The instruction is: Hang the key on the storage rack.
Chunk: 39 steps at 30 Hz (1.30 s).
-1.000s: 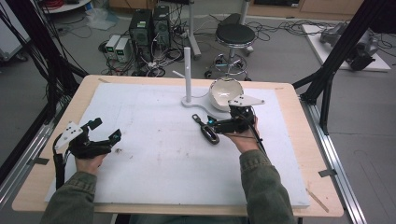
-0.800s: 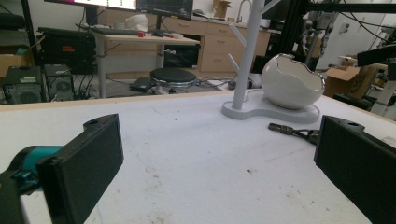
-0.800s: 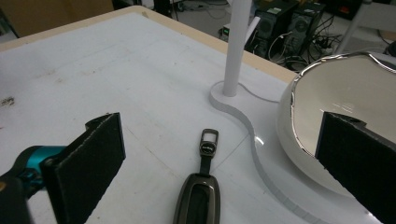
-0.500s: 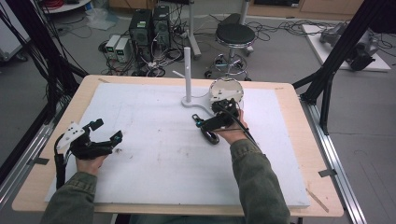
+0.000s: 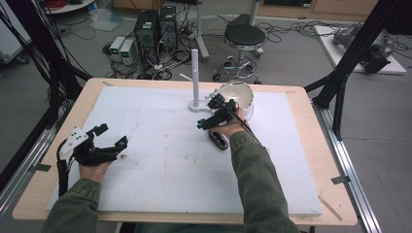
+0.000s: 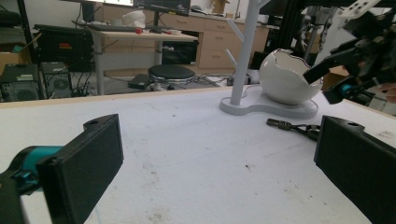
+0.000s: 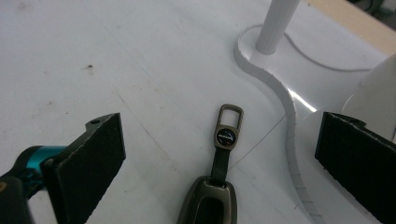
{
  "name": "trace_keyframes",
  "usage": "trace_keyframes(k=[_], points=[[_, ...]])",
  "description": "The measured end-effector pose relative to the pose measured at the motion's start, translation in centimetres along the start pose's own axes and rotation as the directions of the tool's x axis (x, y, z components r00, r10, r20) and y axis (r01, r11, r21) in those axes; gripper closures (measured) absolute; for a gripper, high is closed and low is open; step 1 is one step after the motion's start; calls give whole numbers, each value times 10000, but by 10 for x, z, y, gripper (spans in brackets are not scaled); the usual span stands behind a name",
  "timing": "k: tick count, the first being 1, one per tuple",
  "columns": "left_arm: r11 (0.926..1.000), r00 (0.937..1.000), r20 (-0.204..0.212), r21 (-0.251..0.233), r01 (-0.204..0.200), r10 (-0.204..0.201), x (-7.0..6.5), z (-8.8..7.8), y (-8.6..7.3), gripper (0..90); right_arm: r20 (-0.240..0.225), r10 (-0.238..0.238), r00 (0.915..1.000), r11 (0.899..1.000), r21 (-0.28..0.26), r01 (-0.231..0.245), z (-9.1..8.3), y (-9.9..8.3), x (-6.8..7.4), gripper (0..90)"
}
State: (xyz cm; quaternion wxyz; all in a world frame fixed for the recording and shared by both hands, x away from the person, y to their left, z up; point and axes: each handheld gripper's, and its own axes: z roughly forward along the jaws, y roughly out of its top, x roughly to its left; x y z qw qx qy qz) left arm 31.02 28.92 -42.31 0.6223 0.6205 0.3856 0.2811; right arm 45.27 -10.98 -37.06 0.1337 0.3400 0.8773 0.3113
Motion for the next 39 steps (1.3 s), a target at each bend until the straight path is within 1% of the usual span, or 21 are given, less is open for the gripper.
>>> trace_keyframes(k=[1,2,4,7,9,13,14,15,16,18,19,20,21,23,24,25,27,30,33,36,39], points=[[10000,10000,3,17,-16,16,0,0,0,17,17,-31,10000,9998,208,31,4,2,0,10],[10000,10000,9,30,-7,7,-1,0,0,17,119,-246,9996,9989,407,241,10,6,0,19],[10000,10000,38,52,-48,47,0,0,-1,17,131,-243,9996,9979,601,235,16,8,0,22],[10000,10000,53,55,-63,63,0,1,-1,18,197,-194,9996,9962,853,176,22,9,-2,22],[10000,10000,59,61,-43,42,0,1,-1,17,241,-13,9997,9936,1127,-15,29,10,-2,22],[10000,10000,69,68,-44,44,0,1,-1,17,349,-14,9994,9904,1384,-34,36,12,-3,26],[10000,10000,75,75,-11,11,0,1,-1,17,588,-12,9983,9876,1566,-81,40,13,-4,48],[10000,10000,76,81,-19,19,0,1,-1,17,588,-12,9983,9876,1566,-81,40,13,-4,48],[9999,10000,84,107,-37,36,0,1,-1,17,795,27,9968,9861,1653,-159,42,14,-4,59],[9999,9999,87,139,-58,57,0,1,-1,18,800,168,9966,9847,1717,-304,44,16,-4,60],[9999,9999,93,146,-74,73,0,1,-1,17,949,134,9954,9784,2039,-326,50,21,-4,66],[9999,9999,93,140,-70,69,0,1,-1,17,949,134,9954,9784,2039,-326,50,21,-4,66],[9999,9999,85,134,-79,78,-1,1,-1,17,1121,-20,9937,9728,2306,-241,52,26,-3,69],[9999,9999,90,125,-66,65,-1,2,-2,17,1164,4,9932,9710,2375,-283,53,29,-3,74],[9999,10000,82,125,-43,42,-1,2,-2,18,1106,12,9939,9690,2453,-285,54,30,-3,88],[9999,10000,94,142,-18,16,-1,2,-2,17,1050,-96,9944,9617,2733,-195,57,32,-5,139],[9999,9999,99,150,-31,29,-1,2,-2,17,1005,-130,9949,9598,2802,-158,57,32,-6,143],[9997,9999,127,206,-100,98,0,2,-2,17,745,-61,9972,9513,3076,-171,64,31,-6,144],[9997,9999,120,213,-115,112,0,2,-2,17,728,-254,9970,9386,3451,-12,70,29,-4,154],[9997,9999,118,232,-123,120,0,2,-2,17,782,-118,9969,9327,3602,-172,73,28,-5,197],[9998,9999,96,202,-61,60,0,2,-2,17,792,-168,9967,9266,3758,-142,74,27,-6,232]])
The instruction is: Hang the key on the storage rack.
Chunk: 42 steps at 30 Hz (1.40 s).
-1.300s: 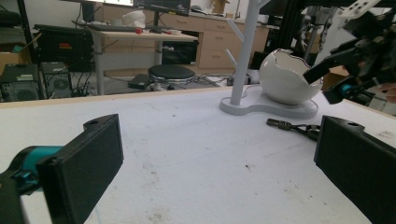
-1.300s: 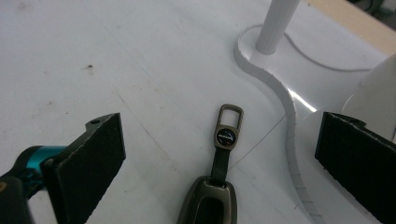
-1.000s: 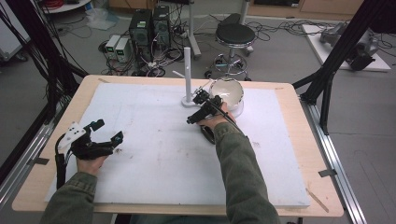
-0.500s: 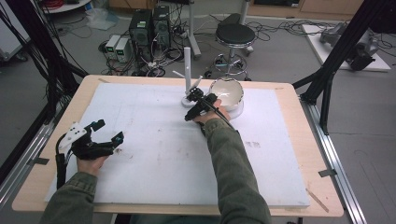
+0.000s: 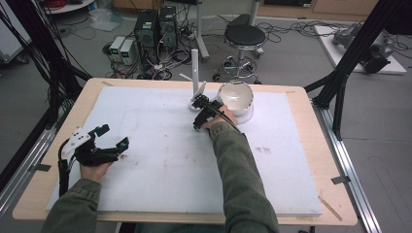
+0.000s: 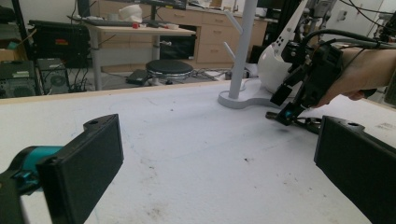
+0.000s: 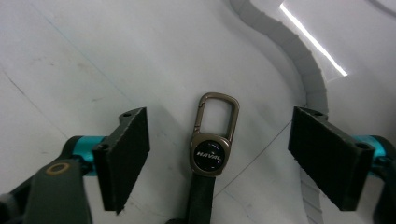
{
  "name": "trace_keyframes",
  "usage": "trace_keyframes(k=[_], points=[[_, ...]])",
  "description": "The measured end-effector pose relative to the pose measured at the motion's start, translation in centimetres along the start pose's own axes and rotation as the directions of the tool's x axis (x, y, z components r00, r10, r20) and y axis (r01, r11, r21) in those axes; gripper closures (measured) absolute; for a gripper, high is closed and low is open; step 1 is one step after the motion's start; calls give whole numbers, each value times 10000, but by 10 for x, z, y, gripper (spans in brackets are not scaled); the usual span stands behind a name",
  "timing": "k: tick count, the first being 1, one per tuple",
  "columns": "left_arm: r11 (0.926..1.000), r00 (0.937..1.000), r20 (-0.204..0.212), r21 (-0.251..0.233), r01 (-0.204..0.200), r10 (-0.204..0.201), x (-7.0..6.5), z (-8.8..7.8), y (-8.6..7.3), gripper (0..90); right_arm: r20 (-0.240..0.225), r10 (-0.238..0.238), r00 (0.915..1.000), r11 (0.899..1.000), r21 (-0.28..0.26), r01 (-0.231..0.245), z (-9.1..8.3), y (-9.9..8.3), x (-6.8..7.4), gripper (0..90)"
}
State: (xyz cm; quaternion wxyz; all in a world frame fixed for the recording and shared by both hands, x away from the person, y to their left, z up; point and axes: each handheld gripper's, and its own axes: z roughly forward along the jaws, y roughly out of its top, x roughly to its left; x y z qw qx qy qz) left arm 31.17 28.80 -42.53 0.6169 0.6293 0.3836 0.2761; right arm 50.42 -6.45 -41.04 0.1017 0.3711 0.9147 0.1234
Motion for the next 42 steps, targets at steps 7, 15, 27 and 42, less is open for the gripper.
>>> trace_keyframes(k=[7,15,27,42], points=[[10000,10000,-10,50,-27,27,0,0,0,17,-166,476,9987,9987,185,-473,0,-2,-6,350],[10000,10000,-23,43,1,-1,1,1,0,17,-403,616,9973,9978,257,-606,-3,-4,-12,471],[9999,10000,12,119,-24,24,1,1,-1,18,-759,455,9961,9986,299,-434,-2,-1,-7,680],[10000,10000,28,86,20,-20,1,1,-1,18,-772,407,9962,9990,-162,-420,-3,-8,-5,702]])
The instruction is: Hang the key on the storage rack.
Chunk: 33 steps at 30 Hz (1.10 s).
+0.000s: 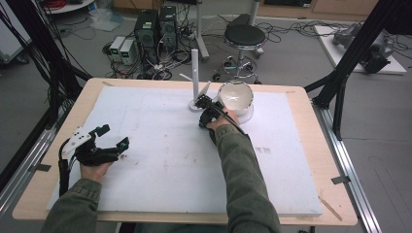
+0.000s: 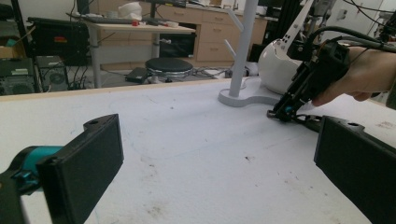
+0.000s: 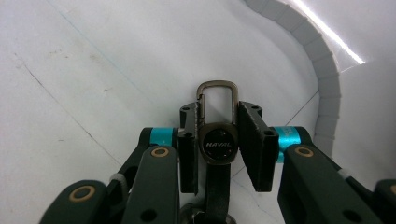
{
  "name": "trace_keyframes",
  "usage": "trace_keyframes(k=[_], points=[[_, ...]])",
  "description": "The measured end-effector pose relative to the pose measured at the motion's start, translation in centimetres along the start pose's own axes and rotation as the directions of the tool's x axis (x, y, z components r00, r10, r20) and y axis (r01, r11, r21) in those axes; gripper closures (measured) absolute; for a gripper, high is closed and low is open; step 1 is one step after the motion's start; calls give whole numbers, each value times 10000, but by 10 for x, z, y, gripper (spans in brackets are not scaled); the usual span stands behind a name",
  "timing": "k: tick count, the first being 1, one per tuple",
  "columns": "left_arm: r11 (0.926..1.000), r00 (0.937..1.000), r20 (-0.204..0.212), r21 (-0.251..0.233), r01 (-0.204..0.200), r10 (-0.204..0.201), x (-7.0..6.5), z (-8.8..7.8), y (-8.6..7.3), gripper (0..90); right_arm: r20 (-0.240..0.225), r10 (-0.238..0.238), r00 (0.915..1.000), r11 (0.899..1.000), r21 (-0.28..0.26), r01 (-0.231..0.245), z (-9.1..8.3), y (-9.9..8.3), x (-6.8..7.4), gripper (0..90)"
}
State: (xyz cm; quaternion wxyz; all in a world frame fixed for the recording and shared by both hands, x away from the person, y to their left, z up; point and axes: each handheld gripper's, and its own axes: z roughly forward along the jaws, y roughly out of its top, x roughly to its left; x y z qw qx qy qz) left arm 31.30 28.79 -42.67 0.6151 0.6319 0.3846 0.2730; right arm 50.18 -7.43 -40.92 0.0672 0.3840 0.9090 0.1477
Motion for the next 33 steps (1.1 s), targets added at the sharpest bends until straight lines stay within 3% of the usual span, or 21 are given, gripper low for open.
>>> trace_keyframes(k=[7,8,12,13,15,18,25,26,27,28,29,30,33], points=[[10000,10000,-2,4,13,-13,0,0,0,18,-143,-29,9999,9996,-263,25,-7,-1,2,702],[10000,10000,6,-4,6,-6,0,0,0,18,-154,157,9998,9991,-388,-163,-13,-2,2,702],[10000,10000,17,-11,-18,18,0,0,0,18,-428,191,9989,9970,-745,-223,-22,-6,1,702],[10000,10000,8,-6,-14,14,0,0,0,18,-687,294,9972,9943,-999,-362,-27,-10,1,702],[10000,10000,-13,-5,-9,9,0,-1,0,18,-695,270,9972,9936,-1074,-344,-29,-11,1,702],[10000,10000,15,-2,-16,16,-1,0,0,18,-758,137,9970,9861,-1641,-261,-44,-14,5,702],[10000,10000,58,19,-25,25,-1,0,0,18,-785,-37,9969,9751,-2214,-139,-62,-17,7,702],[10000,10000,52,29,11,-11,-1,0,0,18,-827,-98,9965,9685,-2488,-112,-68,-18,7,702],[10000,10000,52,29,11,-11,-1,0,0,18,-827,-98,9965,9685,-2488,-112,-68,-18,7,702],[10000,10000,53,28,-4,4,-1,0,0,18,-926,-117,9956,9599,-2801,-147,-75,-19,7,701],[10000,10000,40,29,-9,9,-1,0,0,18,-926,-117,9956,9599,-2801,-147,-75,-19,7,701],[10000,10000,57,38,25,-25,-1,0,0,18,-920,-227,9955,9516,-3072,-67,-82,-20,8,701],[10000,10000,37,29,12,-12,-1,0,0,18,-905,-283,9955,9431,-3324,-34,-89,-22,9,701]])
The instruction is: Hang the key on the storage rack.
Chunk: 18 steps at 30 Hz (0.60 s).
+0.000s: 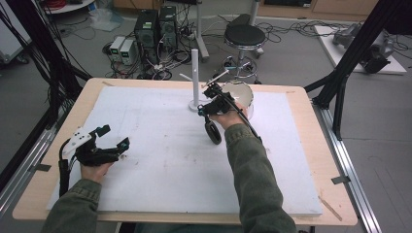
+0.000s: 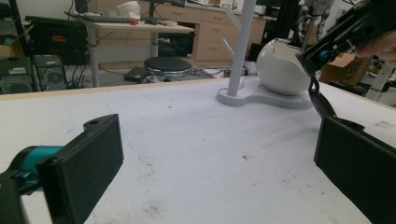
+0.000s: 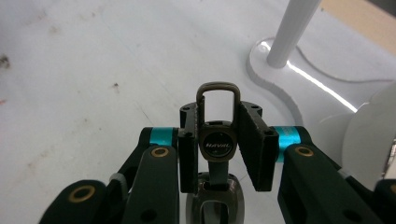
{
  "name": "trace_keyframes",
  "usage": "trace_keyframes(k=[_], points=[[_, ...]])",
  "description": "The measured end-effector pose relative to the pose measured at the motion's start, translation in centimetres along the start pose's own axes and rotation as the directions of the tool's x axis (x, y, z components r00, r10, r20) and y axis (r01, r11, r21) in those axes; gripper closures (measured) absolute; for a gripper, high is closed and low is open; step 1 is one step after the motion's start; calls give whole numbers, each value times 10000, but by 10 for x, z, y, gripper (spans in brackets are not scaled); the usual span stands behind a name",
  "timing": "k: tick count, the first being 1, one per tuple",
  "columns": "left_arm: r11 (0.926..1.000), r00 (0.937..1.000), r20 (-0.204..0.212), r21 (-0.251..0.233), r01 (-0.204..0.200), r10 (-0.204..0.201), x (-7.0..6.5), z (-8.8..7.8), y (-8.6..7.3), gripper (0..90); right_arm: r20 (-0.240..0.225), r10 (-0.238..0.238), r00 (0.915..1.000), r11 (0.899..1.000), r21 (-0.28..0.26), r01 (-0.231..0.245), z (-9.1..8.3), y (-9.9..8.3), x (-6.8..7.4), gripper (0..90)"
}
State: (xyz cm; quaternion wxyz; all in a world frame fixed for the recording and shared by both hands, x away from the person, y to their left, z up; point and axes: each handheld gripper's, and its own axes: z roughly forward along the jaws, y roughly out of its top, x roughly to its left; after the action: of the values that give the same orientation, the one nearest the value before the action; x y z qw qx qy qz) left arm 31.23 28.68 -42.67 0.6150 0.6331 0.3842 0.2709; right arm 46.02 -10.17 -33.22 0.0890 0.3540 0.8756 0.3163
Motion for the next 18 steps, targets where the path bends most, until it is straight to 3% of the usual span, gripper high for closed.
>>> trace_keyframes(k=[18], points=[[10000,10000,-7,19,-18,18,0,1,0,18,92,140,9999,9932,-1155,-128,-29,2,0,701]])
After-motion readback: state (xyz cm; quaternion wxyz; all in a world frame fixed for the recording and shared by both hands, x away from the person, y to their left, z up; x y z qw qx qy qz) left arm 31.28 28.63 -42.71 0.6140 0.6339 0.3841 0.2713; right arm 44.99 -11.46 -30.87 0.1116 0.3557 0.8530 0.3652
